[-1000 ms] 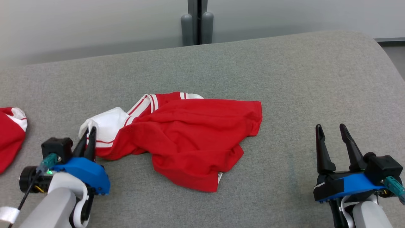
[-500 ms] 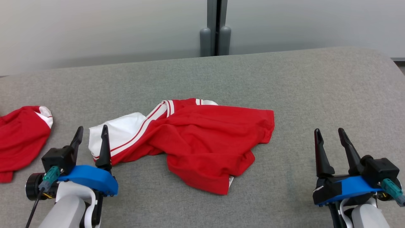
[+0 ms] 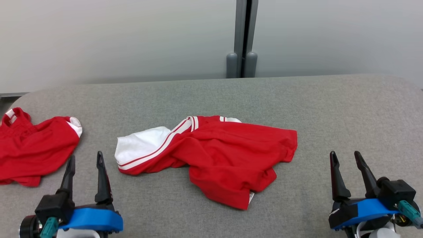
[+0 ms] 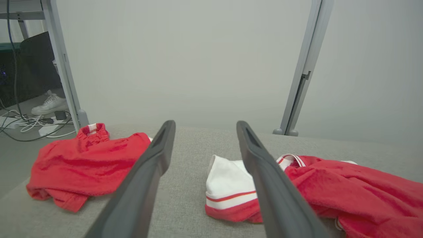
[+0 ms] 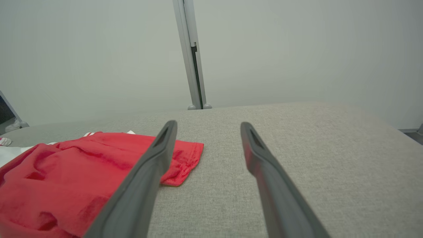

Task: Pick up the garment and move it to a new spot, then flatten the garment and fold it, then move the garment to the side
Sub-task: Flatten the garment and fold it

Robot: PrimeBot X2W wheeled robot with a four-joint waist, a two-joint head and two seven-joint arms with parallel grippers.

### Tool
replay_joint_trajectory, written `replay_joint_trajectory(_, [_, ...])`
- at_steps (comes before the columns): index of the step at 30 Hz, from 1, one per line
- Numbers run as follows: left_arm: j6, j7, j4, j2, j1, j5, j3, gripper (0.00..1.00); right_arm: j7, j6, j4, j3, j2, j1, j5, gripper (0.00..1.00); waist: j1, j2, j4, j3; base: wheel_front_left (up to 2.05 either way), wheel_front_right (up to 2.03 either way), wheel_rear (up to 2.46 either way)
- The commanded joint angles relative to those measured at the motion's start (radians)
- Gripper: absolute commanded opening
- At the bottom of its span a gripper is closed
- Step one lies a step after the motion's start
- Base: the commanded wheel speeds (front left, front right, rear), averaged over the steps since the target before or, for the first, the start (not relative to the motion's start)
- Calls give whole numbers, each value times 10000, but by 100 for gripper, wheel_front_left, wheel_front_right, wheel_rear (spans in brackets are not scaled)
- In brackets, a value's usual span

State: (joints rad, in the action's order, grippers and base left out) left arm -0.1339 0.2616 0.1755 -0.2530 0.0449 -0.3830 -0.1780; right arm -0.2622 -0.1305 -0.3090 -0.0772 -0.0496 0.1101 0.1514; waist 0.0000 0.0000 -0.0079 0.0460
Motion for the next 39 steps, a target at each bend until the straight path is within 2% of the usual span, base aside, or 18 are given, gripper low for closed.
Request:
replay_joint_trajectory(1, [47,48,-60,31,-120,89,55,100,-40,-5,-9,-17,-16,-74,2,100,0,0,6,-21,0,0,0])
replay_joint_trajectory(3, [223,47,-213,311,-546,410,369,100,-40,-5,-31,-13,-16,-224,58,100,0,0,67,-125,0,0,0])
replay_joint_trajectory(17, [885,47,93,940,-1108,1361,1090,100,172,-5,-132,-35,-15,-470,-16,100,0,0,164,-301,0,0,0])
replay_joint_trajectory(27, [1244,48,154,1232,-598,1823,1357,100,986,-5,-216,232,-73,644,-469,100,0,0,436,79,0,0,0])
replay_joint_trajectory(33, [1436,49,155,1444,-375,2019,1467,100,1719,-5,-868,371,-208,1736,-873,100,0,0,733,426,0,0,0])
replay_joint_trajectory(39, [1604,48,158,1650,-47,2161,1523,100,2025,-5,-2493,205,-441,2600,-1257,100,0,0,1161,940,0,0,0])
